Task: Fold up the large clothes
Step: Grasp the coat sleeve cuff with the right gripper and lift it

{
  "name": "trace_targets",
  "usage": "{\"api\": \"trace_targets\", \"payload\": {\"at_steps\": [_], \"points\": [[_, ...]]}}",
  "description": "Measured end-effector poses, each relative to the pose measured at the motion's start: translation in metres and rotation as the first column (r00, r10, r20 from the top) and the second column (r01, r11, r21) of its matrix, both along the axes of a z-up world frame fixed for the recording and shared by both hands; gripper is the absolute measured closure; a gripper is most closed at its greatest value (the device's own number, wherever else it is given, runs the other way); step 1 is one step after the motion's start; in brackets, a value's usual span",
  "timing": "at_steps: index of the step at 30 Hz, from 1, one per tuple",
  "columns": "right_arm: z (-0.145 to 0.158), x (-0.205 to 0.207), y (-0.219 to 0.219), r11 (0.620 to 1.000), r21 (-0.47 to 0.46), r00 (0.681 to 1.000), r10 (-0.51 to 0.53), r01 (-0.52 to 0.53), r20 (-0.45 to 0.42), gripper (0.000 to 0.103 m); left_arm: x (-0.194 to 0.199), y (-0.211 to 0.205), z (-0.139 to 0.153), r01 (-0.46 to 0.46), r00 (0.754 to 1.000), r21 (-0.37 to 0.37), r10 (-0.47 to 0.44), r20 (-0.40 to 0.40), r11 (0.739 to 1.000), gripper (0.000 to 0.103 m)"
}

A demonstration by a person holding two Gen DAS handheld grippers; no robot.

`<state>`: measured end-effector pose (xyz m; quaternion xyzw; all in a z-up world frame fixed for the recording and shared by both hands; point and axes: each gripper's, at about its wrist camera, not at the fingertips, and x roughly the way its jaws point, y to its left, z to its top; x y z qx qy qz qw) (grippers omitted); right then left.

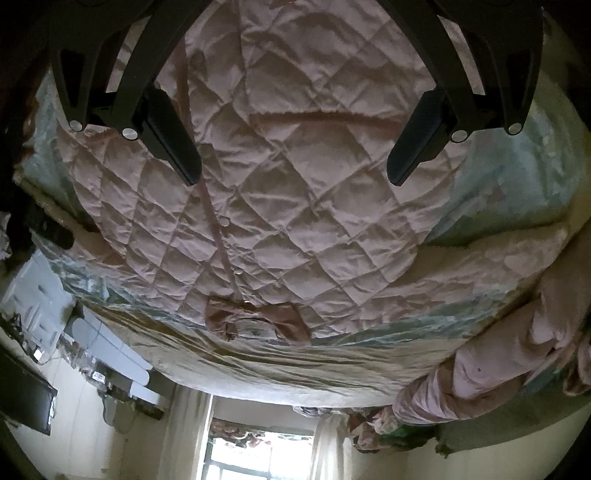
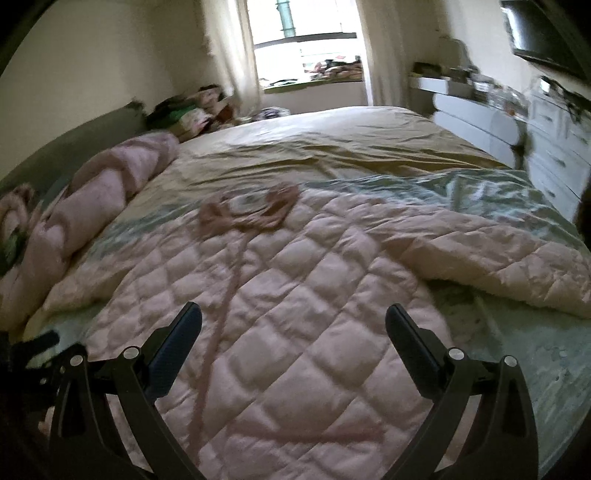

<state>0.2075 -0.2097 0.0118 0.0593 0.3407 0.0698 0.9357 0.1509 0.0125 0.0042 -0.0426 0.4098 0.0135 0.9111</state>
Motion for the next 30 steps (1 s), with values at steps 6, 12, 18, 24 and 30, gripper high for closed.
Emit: {"api": "trace_targets", "payload": {"at_steps": [6,12,18,24,30], "points": [[-0.006,0.026,-0.040,0.993,0.013,0.993,-0.115,0.116,-0.032,0.004,0.032,-0.009,-0.001,0.042,0.999,0.013,-0.042,0.001,0.999,0.009],[-0.013,0.041,-0.083,0.976,0.026,0.975,-0.216,0.218,-0.044,0.004,0.070,-0.017,-0.003,0.075,0.997,0.012,-0.075,-0.024,0.997,0.009],[-0.024,0.051,-0.125,0.949,0.034,0.948,-0.309,0.312,-0.078,0.004,0.107,-0.032,-0.011,0.108,0.992,0.017,-0.107,-0.059,0.994,0.009],[-0.030,0.054,-0.170,0.912,0.065,0.912,-0.398,0.405,-0.095,0.004,0.138,-0.052,-0.027,0.131,0.989,0.067,-0.126,-0.074,0.989,0.009],[-0.040,0.049,-0.222,0.853,0.100,0.858,-0.500,0.512,-0.119,0.004,0.161,-0.069,-0.043,0.152,0.984,0.092,-0.142,-0.109,0.984,0.009]]}}
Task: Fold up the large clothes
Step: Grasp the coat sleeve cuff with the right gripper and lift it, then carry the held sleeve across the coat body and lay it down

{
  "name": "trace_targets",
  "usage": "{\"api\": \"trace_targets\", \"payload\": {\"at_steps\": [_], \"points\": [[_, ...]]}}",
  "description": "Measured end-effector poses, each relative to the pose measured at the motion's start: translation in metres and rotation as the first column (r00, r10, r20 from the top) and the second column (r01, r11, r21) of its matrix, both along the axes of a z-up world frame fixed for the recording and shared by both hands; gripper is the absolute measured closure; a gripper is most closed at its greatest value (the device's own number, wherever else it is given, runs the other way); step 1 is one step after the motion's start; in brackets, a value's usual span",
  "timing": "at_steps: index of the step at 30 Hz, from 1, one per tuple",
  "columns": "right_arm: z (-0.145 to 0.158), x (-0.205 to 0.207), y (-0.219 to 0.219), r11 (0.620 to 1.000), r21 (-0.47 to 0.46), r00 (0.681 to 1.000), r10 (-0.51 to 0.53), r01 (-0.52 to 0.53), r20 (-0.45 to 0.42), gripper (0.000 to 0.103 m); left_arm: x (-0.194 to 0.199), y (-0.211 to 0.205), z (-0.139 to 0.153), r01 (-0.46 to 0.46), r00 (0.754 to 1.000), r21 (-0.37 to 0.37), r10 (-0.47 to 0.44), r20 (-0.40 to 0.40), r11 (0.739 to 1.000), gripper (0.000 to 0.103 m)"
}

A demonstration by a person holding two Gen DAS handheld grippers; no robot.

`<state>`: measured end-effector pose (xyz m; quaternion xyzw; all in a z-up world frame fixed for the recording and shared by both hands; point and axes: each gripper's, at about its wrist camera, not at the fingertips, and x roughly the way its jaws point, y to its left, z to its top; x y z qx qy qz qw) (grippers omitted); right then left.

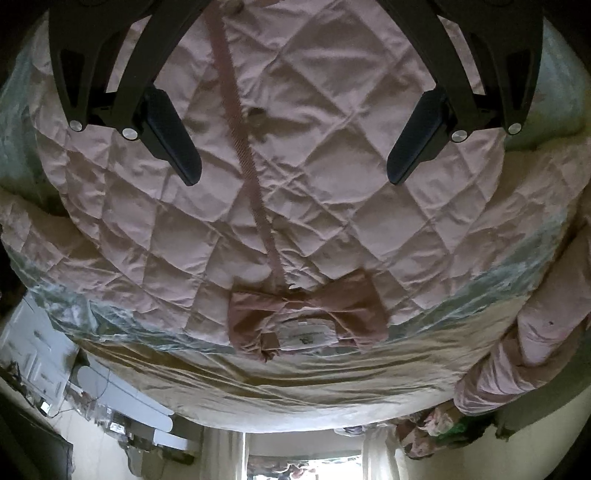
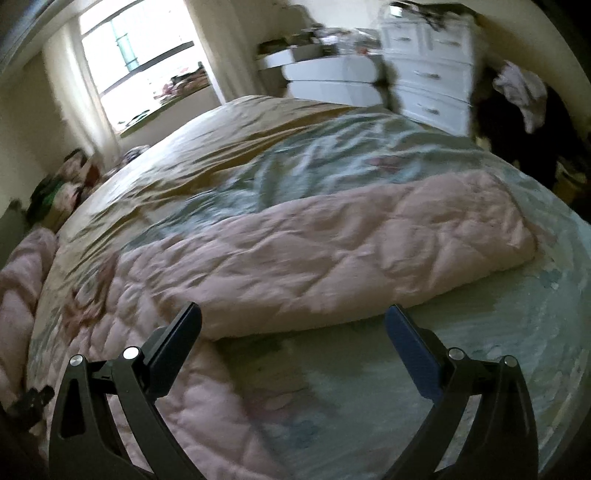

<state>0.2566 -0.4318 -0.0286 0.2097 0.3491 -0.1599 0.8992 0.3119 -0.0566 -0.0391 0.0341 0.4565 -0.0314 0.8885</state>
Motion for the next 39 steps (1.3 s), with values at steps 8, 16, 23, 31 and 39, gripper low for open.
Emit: {"api": "trace_targets", "payload": {"at_steps": [8,16,23,31,39], "points": [[-0.033,-0.012,-0.080,0.973,0.116,0.979,-0.191,0.198,-0.066,0.004,0.009,-0.013,-0.014,-0.002,1.000,-0.008,0.002,0.004,1.000,0.009],[-0.066,-0.026,-0.146,0.902,0.247,0.935,-0.334,0.353,-0.116,0.004,0.024,-0.024,-0.023,-0.009,1.000,0.020,0.009,-0.013,1.000,0.009],[-0.080,-0.016,-0.195,0.830,0.359,0.901,-0.426,0.427,-0.084,0.005,0.031,-0.014,-0.004,-0.034,0.999,0.041,0.033,0.014,0.999,0.009],[-0.053,-0.004,-0.209,0.867,0.377,0.918,-0.387,0.327,0.093,0.074,0.018,0.018,0.022,-0.111,0.993,0.050,0.109,0.043,0.993,0.009],[0.050,0.015,-0.141,0.986,0.149,0.940,-0.123,0.079,0.317,0.080,0.013,0.041,0.051,-0.154,0.986,0.032,0.152,0.065,0.988,0.009]]}}
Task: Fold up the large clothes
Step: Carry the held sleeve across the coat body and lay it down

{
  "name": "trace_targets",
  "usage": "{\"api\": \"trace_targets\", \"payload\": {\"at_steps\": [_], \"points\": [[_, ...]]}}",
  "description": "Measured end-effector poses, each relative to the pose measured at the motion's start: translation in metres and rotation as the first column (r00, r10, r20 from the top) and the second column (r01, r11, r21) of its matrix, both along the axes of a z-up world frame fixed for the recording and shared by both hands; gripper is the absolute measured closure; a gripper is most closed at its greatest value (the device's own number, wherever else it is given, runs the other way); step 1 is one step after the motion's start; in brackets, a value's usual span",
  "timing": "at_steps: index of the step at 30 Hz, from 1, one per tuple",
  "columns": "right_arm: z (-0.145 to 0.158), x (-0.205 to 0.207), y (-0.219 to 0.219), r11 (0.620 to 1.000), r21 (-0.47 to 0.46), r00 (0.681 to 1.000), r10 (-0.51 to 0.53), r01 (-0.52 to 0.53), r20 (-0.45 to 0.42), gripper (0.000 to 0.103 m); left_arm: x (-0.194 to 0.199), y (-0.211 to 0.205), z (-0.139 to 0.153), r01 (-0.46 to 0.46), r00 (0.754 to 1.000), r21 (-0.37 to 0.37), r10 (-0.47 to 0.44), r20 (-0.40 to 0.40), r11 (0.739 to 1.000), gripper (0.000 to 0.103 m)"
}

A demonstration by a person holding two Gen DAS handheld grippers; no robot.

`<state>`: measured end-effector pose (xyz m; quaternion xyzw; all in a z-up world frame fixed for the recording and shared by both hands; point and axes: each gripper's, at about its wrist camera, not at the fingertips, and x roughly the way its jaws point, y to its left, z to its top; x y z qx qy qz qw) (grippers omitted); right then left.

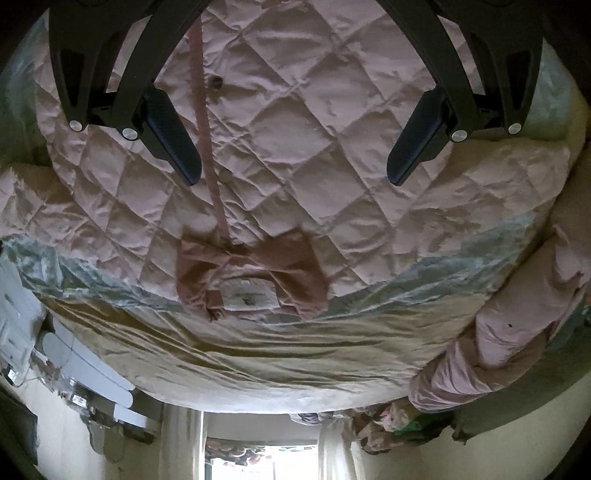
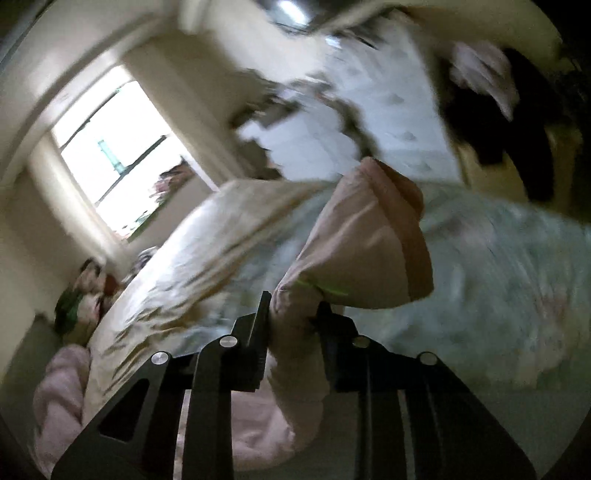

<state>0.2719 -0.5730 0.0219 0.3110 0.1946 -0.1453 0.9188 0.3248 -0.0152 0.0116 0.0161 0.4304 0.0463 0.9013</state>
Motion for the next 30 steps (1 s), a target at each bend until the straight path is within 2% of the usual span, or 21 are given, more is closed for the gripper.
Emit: {"api": "trace_targets", "payload": {"at_steps": [5,14,22,30], "points": [[0.057,0.023,0.060,0.984,-0.128,0.989,0.135,-0.127,0.053,0.080,-0.004,0.013,0.016,-0.032,0.999,0.011,0.031,0.018,0.999,0.009],[0.112,0.066,0.162,0.919,-0.249,0.938,0.337,-0.307,0.087,0.081,-0.013,0.053,0.037,-0.070,0.996,-0.043,0.072,0.049,0.997,0.009],[0.132,0.079,0.252,0.845,-0.311,0.875,0.478,-0.434,0.077,0.081,-0.019,0.091,0.046,-0.115,0.990,-0.114,0.123,0.064,0.987,0.009],[0.137,0.087,0.322,0.770,-0.356,0.809,0.585,-0.530,0.059,0.081,-0.026,0.119,0.050,-0.147,0.986,-0.130,0.157,0.063,0.980,0.009]]}}
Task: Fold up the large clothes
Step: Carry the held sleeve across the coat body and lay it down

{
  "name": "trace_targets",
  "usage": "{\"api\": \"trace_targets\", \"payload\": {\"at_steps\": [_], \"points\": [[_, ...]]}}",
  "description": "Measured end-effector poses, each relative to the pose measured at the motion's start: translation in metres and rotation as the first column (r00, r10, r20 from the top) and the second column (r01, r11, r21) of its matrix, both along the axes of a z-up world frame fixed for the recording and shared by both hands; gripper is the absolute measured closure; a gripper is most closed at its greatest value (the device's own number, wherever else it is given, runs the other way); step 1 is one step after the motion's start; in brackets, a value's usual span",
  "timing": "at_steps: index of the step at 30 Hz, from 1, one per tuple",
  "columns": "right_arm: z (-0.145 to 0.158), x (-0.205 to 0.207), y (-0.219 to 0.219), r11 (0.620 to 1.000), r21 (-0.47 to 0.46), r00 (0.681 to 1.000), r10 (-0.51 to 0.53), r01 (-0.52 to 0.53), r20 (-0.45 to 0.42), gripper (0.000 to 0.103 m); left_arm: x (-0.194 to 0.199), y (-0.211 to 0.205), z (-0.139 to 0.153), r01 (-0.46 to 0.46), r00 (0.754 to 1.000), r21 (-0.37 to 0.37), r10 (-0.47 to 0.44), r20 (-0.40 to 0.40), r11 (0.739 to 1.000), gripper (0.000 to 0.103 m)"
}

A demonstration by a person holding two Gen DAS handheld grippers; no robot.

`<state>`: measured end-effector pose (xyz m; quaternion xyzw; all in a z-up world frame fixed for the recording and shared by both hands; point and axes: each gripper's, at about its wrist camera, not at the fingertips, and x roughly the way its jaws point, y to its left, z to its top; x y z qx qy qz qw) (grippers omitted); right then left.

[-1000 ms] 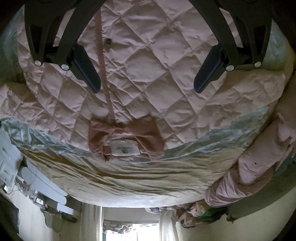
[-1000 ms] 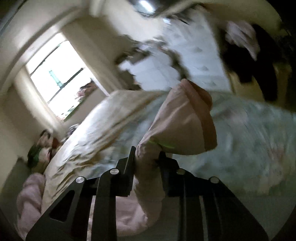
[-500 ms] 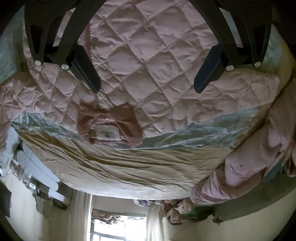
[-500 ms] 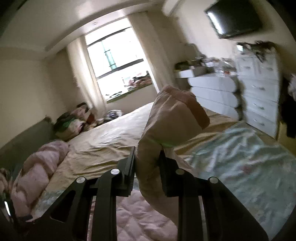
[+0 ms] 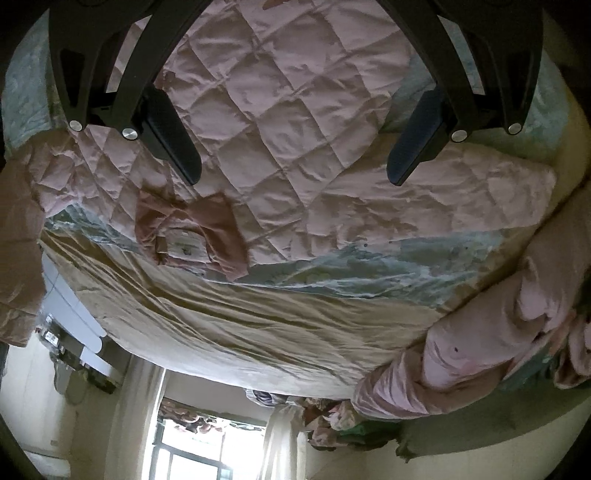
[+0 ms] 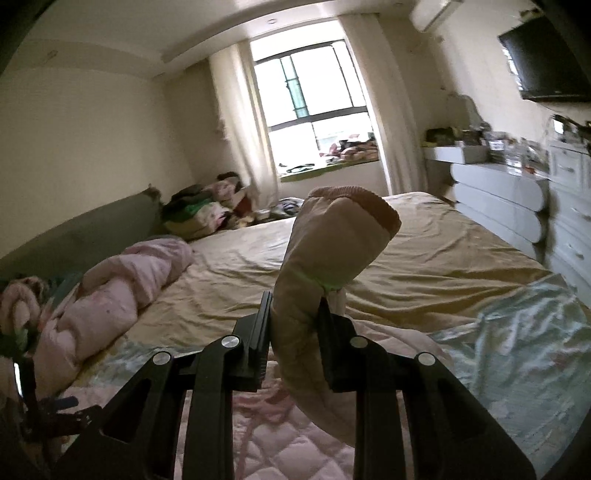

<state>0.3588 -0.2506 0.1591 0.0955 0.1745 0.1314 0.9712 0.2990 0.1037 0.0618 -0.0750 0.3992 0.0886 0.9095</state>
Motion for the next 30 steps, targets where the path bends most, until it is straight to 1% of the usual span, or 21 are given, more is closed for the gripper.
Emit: {"api": "trace_targets", "payload": {"at_steps": [4,10,17,21,25,30], "points": [[-0.002,0.002,0.032,0.999,-0.017,0.999,0.049,-0.049,0.005,0.081,-0.005,0.015,0.002,-0.018,1.000,-0.033,0.018,0.014,0.999,0.009],[-0.016,0.004,0.075,0.992,-0.025,0.993,0.120,-0.121,-0.007,0.081,-0.010,0.028,-0.004,-0.027,0.999,-0.074,0.028,0.014,0.997,0.009],[-0.048,0.011,0.132,0.980,-0.068,0.982,0.183,-0.186,-0.051,0.081,-0.010,0.043,-0.015,-0.045,0.999,-0.113,0.045,0.000,0.993,0.009],[-0.068,0.013,0.151,0.974,-0.089,0.976,0.202,-0.209,-0.077,0.081,-0.010,0.051,-0.021,-0.053,0.999,-0.134,0.053,-0.004,0.990,0.009],[-0.085,0.012,0.165,0.970,-0.115,0.975,0.205,-0.214,-0.086,0.081,-0.006,0.056,-0.029,-0.053,0.999,-0.180,0.051,-0.012,0.982,0.009],[-0.103,0.006,0.180,0.964,-0.163,0.976,0.201,-0.212,-0.082,0.081,-0.003,0.054,-0.039,-0.024,1.000,-0.241,0.022,-0.011,0.970,0.009]]}}
